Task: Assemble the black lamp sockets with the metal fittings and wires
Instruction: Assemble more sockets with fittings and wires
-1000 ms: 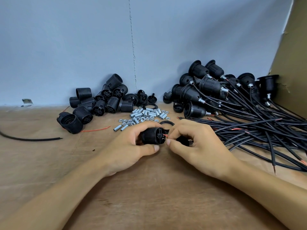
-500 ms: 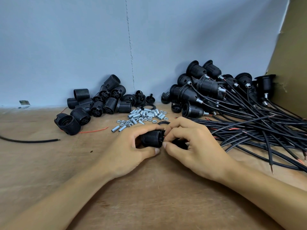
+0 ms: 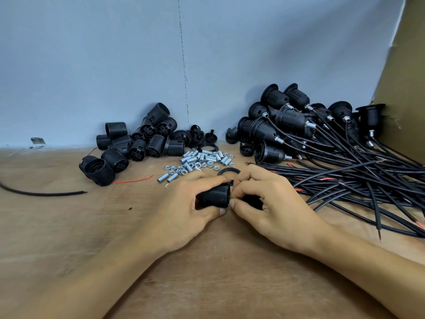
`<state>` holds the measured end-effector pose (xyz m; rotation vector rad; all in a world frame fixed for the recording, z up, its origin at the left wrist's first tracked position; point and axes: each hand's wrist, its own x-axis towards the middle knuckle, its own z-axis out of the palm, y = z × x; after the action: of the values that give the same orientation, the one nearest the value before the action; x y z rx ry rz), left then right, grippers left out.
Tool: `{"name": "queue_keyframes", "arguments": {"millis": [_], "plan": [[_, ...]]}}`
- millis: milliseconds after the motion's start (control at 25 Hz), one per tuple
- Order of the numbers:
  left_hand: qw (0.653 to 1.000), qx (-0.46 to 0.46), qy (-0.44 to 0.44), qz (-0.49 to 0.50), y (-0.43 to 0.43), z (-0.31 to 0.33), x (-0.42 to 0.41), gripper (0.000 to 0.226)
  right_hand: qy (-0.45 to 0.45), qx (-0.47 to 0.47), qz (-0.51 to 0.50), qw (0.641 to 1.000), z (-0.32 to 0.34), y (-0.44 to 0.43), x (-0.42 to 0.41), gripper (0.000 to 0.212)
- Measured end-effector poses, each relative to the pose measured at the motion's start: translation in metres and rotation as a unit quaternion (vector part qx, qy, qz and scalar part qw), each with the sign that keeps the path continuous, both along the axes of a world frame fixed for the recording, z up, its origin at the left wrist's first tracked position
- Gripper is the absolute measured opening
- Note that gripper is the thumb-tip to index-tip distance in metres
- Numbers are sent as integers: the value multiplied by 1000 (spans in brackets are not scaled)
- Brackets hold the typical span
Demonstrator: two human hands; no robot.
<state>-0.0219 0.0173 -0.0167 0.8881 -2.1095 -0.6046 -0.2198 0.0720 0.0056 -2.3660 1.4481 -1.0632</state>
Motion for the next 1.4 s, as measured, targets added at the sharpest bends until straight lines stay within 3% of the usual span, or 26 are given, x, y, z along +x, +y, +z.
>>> {"name": "queue_keyframes", "arguments": {"millis": [200,1400], "plan": [[999,-24,-37,19,-1,2,3,51,-15,16,-20,1000,-1,-1,-1,6],[997,-50,-59,10,1,4,-1,42,5,4,-49,999,-1,-2,3,8]]}}
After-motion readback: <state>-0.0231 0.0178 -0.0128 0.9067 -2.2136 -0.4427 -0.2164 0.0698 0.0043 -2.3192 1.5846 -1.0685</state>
